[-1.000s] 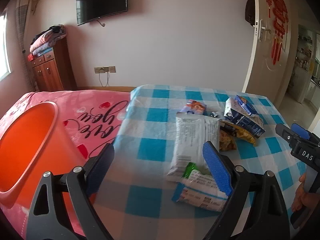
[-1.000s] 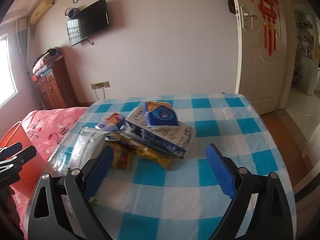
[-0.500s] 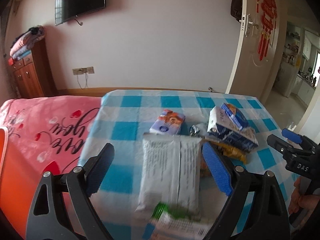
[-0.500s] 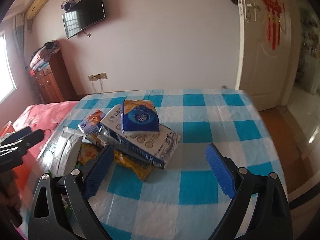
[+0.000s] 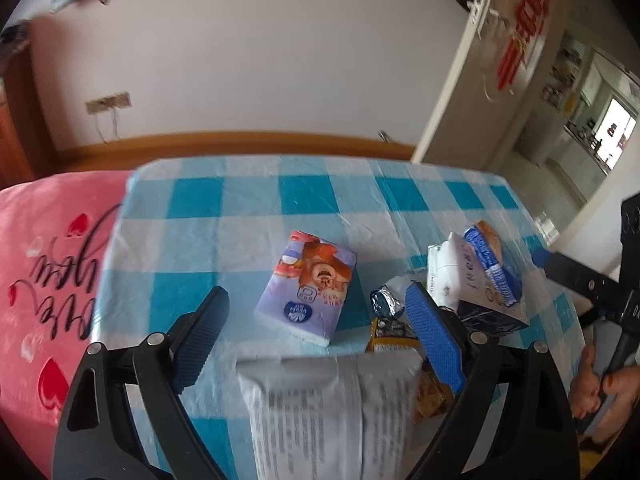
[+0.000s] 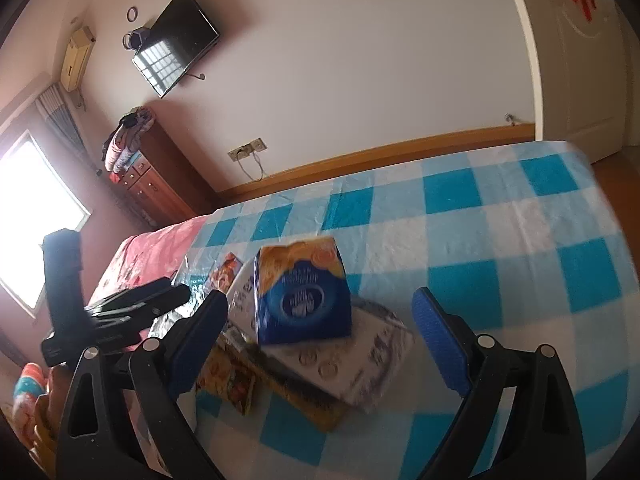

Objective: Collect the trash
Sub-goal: 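Grasp the purple Vinda tissue pack with the left tool while the right grasps the blue Vinda pack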

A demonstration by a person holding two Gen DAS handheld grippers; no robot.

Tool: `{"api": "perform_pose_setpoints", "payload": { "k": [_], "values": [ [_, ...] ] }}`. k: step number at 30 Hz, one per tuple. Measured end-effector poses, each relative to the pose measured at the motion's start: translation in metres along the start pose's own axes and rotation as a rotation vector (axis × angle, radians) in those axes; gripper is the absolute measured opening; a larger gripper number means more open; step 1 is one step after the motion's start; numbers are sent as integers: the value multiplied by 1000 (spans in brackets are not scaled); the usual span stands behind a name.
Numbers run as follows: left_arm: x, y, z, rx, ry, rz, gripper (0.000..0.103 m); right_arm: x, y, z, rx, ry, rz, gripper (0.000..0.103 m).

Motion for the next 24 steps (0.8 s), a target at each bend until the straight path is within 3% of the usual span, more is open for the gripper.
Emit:
{"api": "perform_pose_setpoints", "payload": {
  "k": [6,9,11,12,13,17,20,24],
  "values": [
    [0,-29,6,88,-61,-28,90,-1,-24,15,50,4,34,92],
    [-3,-41,5,122,-110,-6,90,0,-38,17,84,30,32,92],
    [-5,-47,4,135,-123,5,86,0,-47,15,114,45,35,92],
    [-3,-49,5,139,-123,8,77,0,-49,13,123,51,39,91],
    [-2,-53,5,149,-120,9,69,1,-52,10,132,60,41,86],
    [4,-60,3,145,-117,37,57,7,-52,1,145,90,79,68],
    [2,-57,-1,137,-121,29,54,11,-45,-6,150,94,115,57],
    [-7,-51,-11,135,-136,16,53,17,-35,-19,157,110,110,54]
  ]
}}
Point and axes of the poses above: each gripper's, at about its wrist camera, not at the fingertips, and y roughly against the way its jaws point, x to its left, z to its top, the point moved 5 cm from there along -y, roughly the way its jaws point, and after that the axes turned 2 degrees about x, right-handed, at the moved point
